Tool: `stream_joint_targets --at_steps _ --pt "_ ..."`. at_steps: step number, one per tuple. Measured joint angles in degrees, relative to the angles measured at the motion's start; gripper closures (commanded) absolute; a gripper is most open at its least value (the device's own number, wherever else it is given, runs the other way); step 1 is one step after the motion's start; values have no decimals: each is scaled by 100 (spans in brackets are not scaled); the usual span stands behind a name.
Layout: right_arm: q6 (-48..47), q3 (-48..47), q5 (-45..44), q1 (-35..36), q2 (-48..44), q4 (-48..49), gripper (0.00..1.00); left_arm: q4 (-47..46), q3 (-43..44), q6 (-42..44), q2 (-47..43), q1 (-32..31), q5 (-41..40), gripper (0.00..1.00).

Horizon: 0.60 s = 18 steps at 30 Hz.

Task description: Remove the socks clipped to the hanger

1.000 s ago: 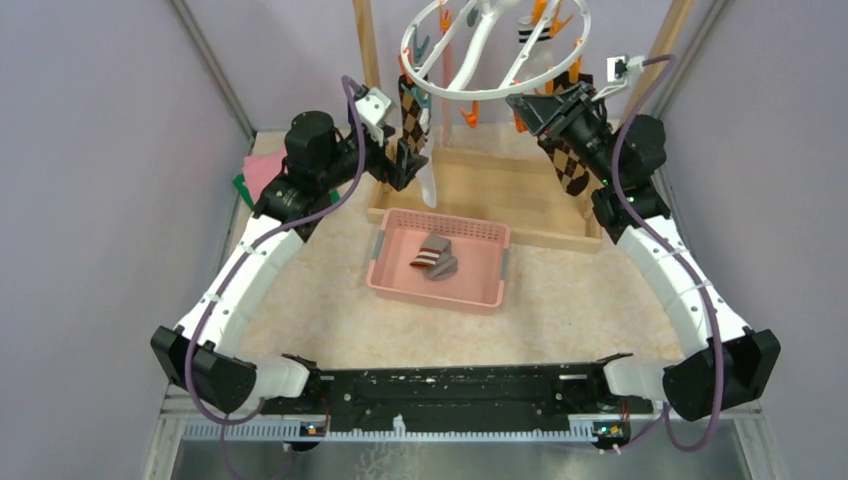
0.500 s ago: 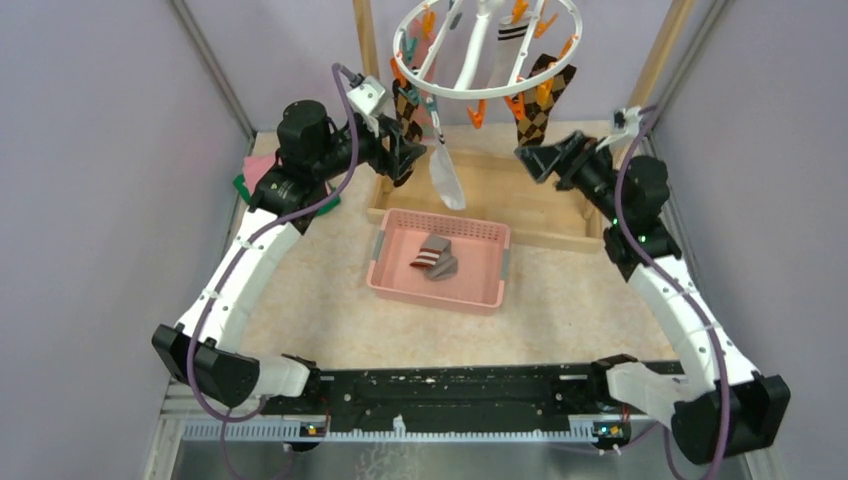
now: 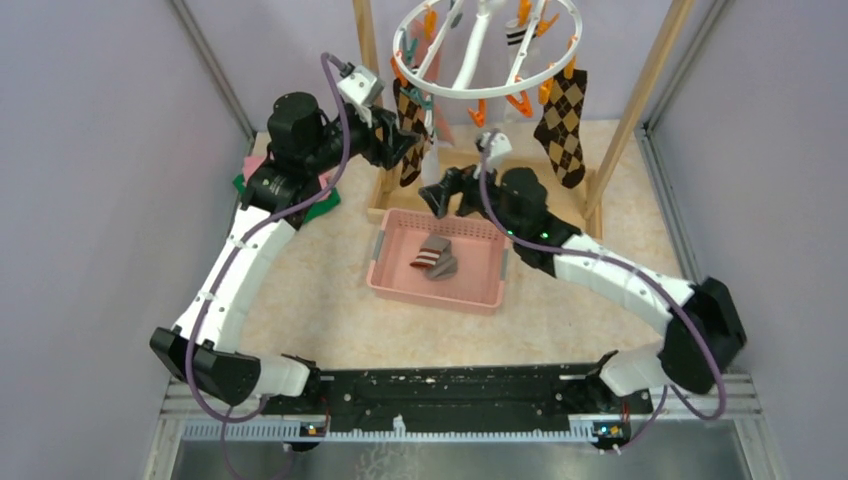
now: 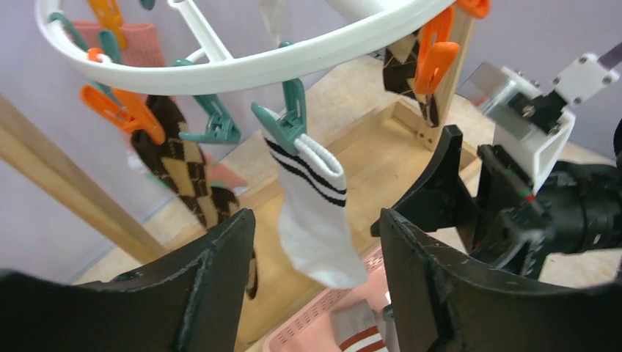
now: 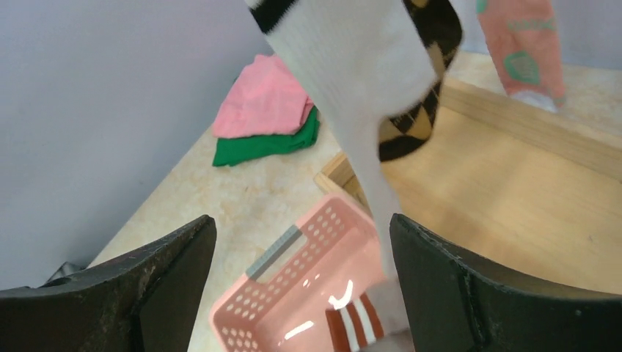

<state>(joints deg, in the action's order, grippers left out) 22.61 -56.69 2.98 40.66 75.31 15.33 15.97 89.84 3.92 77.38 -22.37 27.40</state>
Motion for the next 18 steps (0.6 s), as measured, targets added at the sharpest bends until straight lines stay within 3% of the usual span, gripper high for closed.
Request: stream_joint_targets --at_steps 3,6,8,9,18 --pt "-330 -638 -658 367 767 105 25 138 66 50 -68 15 -188 18" --pt "-540 -1200 -1196 509 1303 179 61 306 66 59 -157 48 -304 13" --pt "-627 -1517 -1381 518 1543 175 94 424 66 46 -219 79 -310 13" --pt "-667 -1613 -1427 516 1604 177 100 472 66 35 -240 94 -308 13" --pt "-232 -1329 -1191 238 1167 146 100 645 -7 -245 -481 339 -225 18"
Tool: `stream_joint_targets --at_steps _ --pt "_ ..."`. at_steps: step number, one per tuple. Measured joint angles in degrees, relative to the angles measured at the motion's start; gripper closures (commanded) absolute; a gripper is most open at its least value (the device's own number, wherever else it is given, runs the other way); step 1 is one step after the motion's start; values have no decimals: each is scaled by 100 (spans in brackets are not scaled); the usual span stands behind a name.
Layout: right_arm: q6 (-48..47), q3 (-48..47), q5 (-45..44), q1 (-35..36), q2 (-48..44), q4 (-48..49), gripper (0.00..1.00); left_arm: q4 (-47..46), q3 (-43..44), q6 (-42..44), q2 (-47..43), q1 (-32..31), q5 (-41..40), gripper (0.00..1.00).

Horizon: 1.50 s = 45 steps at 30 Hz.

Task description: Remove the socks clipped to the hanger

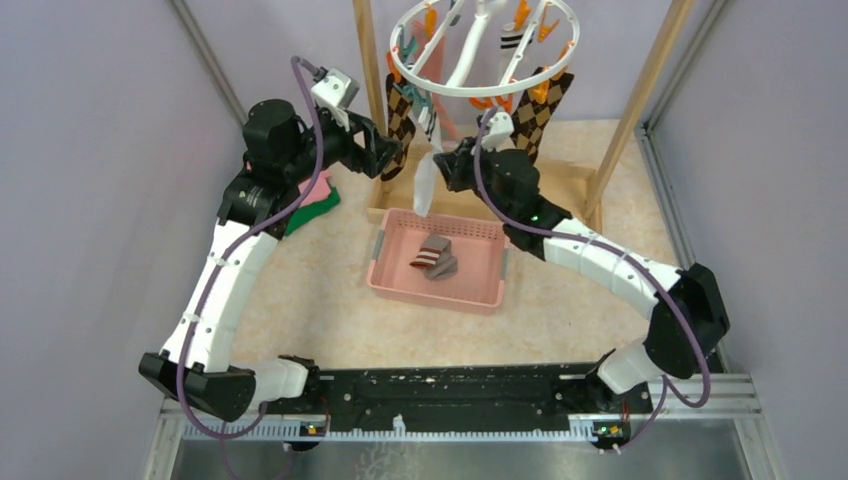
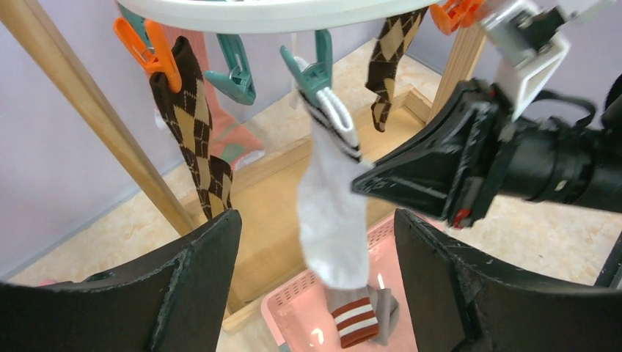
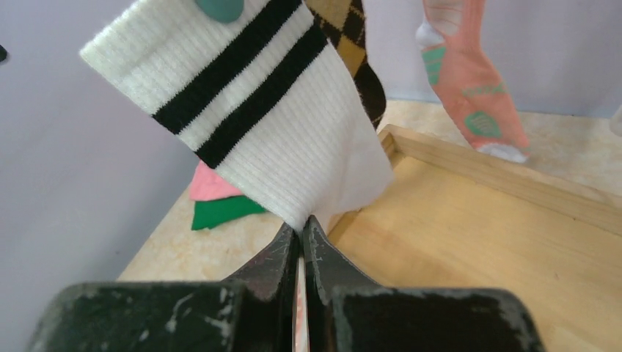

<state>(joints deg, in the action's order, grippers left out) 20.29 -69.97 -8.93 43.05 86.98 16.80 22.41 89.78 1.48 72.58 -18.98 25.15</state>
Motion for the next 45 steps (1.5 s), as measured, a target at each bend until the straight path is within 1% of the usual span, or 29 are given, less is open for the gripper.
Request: stream_joint_targets --at_steps 3,4,6,7,10,12,14,17,19,23,26,28,32,36,39,45 --pt "302 380 369 -267 -459 -26 100 2 -105 -11 -59 85 81 19" --pt "422 520 584 -378 -625 -26 100 0 -162 -11 -81 103 107 18" --pt "721 782 1095 -623 -986 -4 100 9 -326 -9 -125 129 275 11" --pt "920 922 1488 -782 -1176 72 100 24 -420 -7 -133 140 468 9" --pt "1373 1163 2562 -1117 -1541 254 100 201 -638 17 -103 153 1349 9" --pt "1574 1283 3176 -1198 -1711 302 100 247 -848 -24 -81 151 1945 9" --pt "1674 1421 3633 -1198 -1878 278 100 234 -1082 -74 -83 146 2299 9" --pt "1834 1694 4124 -1222 -2227 216 100 210 -1390 -195 -81 125 2638 10" --pt "2022 1902 4406 -1309 -2476 291 100 208 -1427 -269 -63 74 2726 10" --pt "2350 2116 4804 -1565 -2846 479 100 85 -1425 -468 -2 -125 2940 6" --pt "2455 2116 4955 -1620 -2859 514 100 -157 -1467 -756 46 -214 3158 2" --pt "2551 2111 5056 -1620 -2743 612 100 -332 -1478 -968 90 -240 3342 1" --pt "2885 2011 5270 -1622 -2277 907 100 -638 -1478 -1329 267 -310 3591 1" --pt "3335 1687 5637 -1622 -1668 1294 100 -979 -1578 -1530 389 -389 3716 1" --pt "3652 1397 5925 -1622 -1316 1523 100 -1228 -1722 -1539 391 -417 3713 1" --pt "3847 1132 6201 -1622 -1211 1674 100 -1292 -1740 -1145 393 -459 3541 3"
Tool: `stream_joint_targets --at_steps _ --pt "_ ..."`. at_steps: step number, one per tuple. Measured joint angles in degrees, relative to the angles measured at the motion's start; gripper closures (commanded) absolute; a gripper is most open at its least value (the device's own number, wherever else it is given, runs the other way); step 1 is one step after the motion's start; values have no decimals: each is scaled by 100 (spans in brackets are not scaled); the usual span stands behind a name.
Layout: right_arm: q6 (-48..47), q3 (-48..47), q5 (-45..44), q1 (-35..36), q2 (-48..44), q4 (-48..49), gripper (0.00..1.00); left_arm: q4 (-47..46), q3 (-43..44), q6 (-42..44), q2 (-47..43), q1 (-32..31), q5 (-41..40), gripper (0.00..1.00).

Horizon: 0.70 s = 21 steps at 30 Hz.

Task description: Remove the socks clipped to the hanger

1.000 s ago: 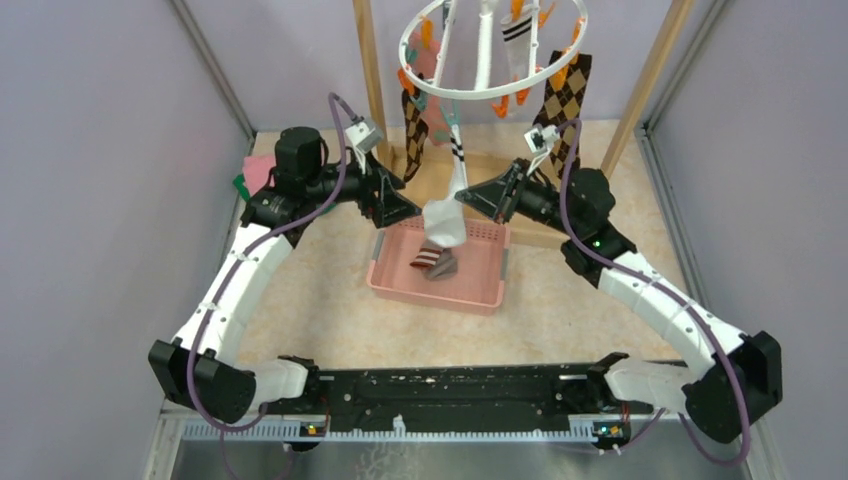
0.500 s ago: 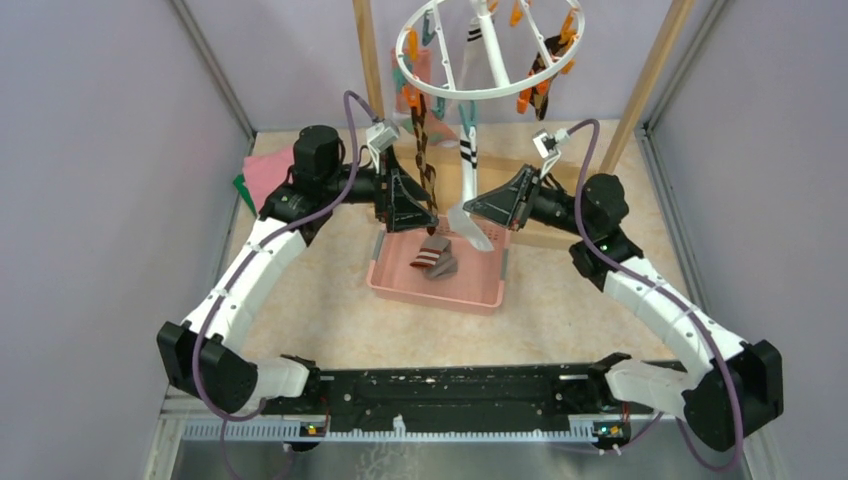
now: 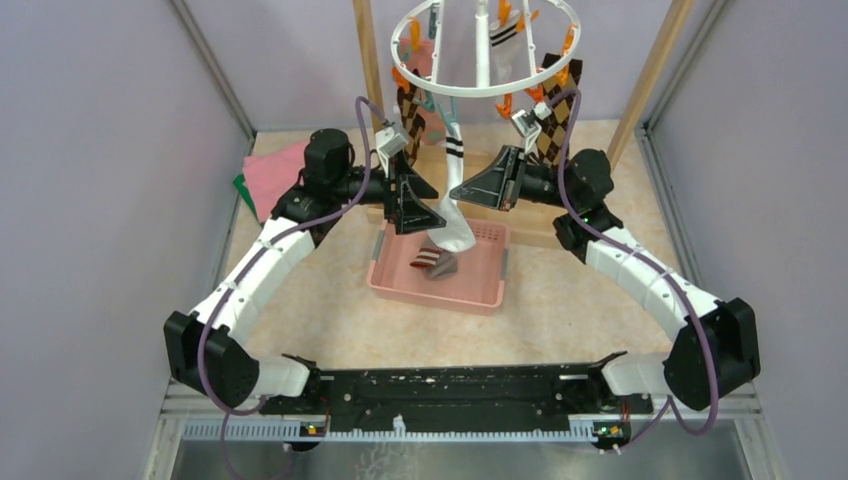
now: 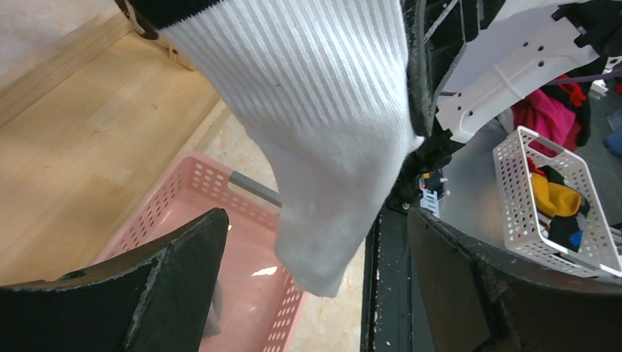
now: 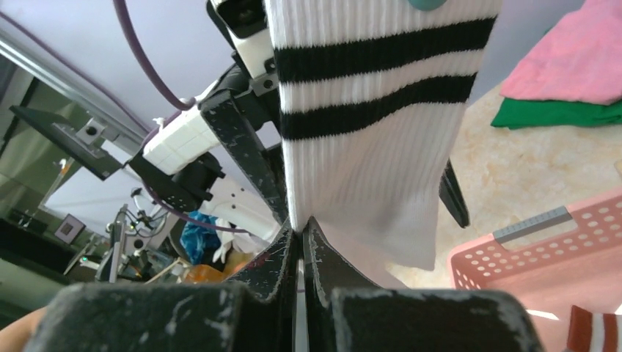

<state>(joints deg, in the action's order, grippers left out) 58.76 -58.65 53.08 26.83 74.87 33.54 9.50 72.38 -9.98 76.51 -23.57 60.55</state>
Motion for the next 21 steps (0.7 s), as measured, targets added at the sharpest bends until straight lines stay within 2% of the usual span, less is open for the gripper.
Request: stream_joint_targets --at_steps 2,4,6,7,10,11,12,15,21 --pt "76 -4 46 0 13 142 100 22 0 144 9 -37 -83 4" --pt "155 -2 63 0 50 254 100 59 0 225 46 -66 -127 12" --pt "225 -2 68 0 101 354 100 72 0 221 129 -90 -122 29" --pt "243 -2 68 0 118 376 100 63 0 186 173 -98 -122 41" --pt "232 -2 55 0 138 334 80 4 0 57 234 -118 -129 85" --pt "160 -2 24 0 136 249 69 -9 7 76 243 -125 -151 95" --pt "59 -2 -26 0 127 131 58 -7 17 94 243 -136 -175 100" --pt "-468 -66 -372 4 79 -597 33 4 48 184 240 -186 -330 100" --pt "-1617 -643 -1685 129 -120 -2050 16 227 48 387 234 -350 -730 100"
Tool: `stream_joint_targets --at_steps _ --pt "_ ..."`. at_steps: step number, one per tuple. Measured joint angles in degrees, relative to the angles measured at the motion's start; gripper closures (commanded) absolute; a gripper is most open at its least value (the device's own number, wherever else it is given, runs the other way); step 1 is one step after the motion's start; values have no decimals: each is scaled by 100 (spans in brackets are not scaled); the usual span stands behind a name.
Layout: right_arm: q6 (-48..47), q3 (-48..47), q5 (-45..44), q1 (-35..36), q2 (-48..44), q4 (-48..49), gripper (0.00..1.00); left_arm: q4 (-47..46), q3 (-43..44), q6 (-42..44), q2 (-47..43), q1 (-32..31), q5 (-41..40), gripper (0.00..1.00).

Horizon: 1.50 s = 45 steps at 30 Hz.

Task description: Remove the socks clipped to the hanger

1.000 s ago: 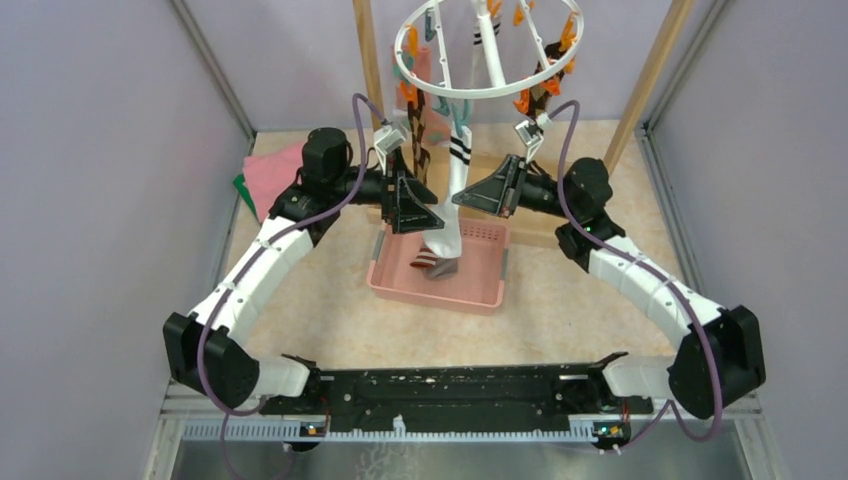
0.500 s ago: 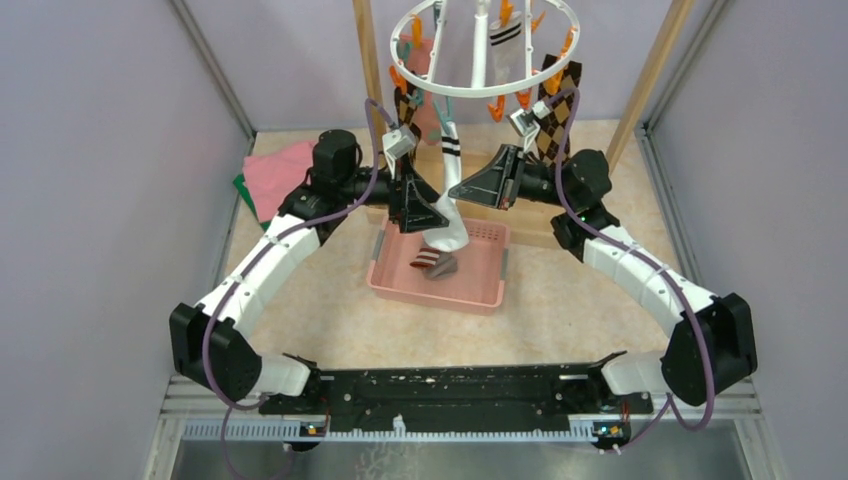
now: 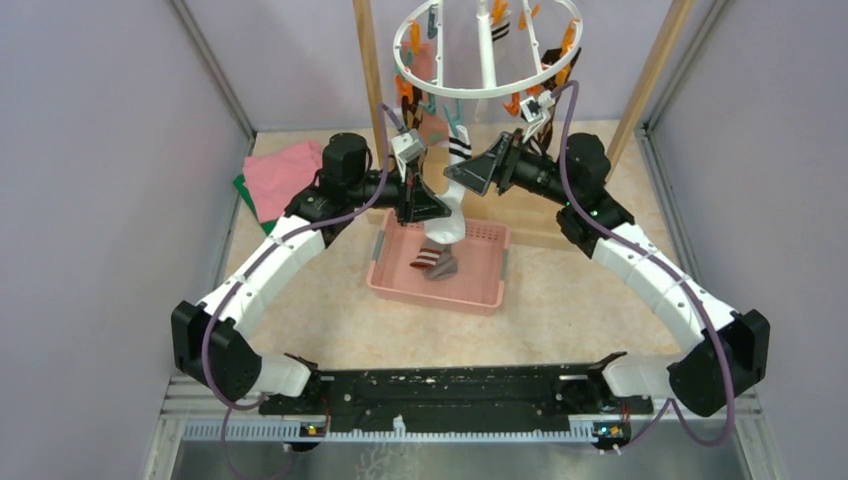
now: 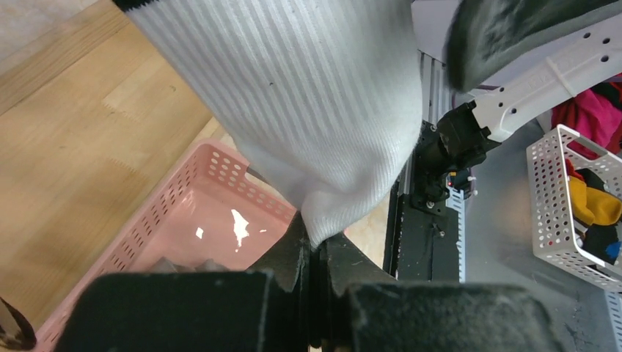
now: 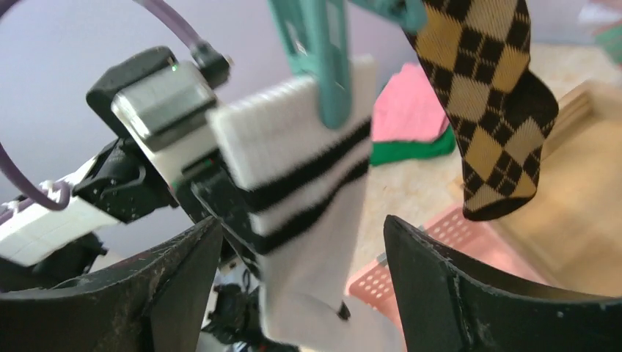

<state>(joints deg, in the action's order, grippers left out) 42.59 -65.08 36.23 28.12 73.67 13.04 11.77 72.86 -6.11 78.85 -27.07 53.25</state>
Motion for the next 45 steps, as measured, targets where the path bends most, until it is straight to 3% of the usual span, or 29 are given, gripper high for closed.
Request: stream_joint_targets --at_steps 4,10,16,24,29,39,45 --pt "-782 -367 -1209 459 -236 -476 11 55 0 85 -52 -160 -240 100" --pt "-1663 -669 -2518 984 -374 -776 12 109 0 131 -79 -354 -470 100" --pt "-2120 -793 -3226 992 -337 -839 14 168 0 179 -79 -474 -638 100" --pt "-2420 -1456 -3497 992 232 -850 22 245 55 295 -79 -566 -826 100" --pt "-2507 -1832 -3580 997 553 -857 36 326 236 365 -79 -566 -925 100" --pt "-2573 -1862 -3751 997 592 -831 84 348 442 435 -79 -568 -960 100" --pt "-2559 -1862 -3832 997 592 -813 99 409 442 459 -79 -570 -1075 100"
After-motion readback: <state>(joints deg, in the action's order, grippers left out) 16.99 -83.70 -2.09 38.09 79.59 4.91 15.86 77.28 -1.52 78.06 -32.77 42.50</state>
